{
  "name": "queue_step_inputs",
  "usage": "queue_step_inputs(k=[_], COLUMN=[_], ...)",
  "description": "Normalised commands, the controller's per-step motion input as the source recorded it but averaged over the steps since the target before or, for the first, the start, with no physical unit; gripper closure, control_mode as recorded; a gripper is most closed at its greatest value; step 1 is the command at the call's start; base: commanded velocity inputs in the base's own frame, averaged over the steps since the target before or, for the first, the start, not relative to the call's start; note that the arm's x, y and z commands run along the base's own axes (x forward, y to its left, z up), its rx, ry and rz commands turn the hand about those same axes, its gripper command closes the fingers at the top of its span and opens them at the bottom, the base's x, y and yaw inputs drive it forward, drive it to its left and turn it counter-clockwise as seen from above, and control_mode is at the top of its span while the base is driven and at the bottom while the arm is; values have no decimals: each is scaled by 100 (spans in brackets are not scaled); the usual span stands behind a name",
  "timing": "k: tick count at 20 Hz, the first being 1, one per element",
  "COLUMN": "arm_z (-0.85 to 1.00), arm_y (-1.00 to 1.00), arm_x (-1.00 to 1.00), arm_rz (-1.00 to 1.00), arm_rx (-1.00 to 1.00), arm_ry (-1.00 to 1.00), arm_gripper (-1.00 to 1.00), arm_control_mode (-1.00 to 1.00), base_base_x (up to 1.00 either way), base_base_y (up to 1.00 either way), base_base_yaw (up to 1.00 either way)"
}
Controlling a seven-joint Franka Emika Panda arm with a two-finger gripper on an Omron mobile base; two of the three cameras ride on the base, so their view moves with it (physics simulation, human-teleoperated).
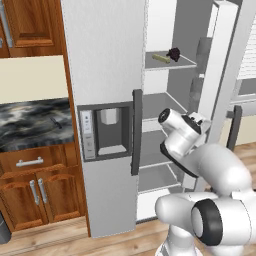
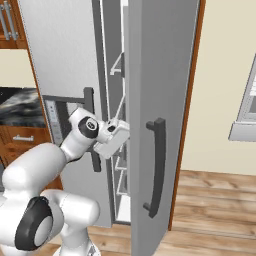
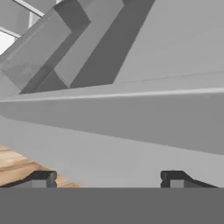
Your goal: Retrieve the butter from the fridge and place it on a plate on the dining table. Then retrieve the butter knife by the fridge and place it near the plate.
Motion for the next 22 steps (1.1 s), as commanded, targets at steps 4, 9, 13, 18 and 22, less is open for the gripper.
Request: queue_step_inputs(k=[4, 9, 13, 18, 22], arm_z=[0, 0, 0, 0, 0], arm_y=[-74, -100, -100, -100, -40], arm_x=[-46, -64, -51, -18, -20], arm_rz=[0, 0, 0, 2, 3], arm_rx=[5, 17, 21, 20, 12], arm_ry=[0, -1, 0, 0, 0], arm_gripper=[-100, -100, -100, -100, -100], arm_control_mode=[-100, -100, -100, -100, -100], base_base_x=[0, 0, 0, 0, 0], base_base_y=[0, 0, 0, 0, 0], base_base_yaw=[0, 0, 0, 0, 0])
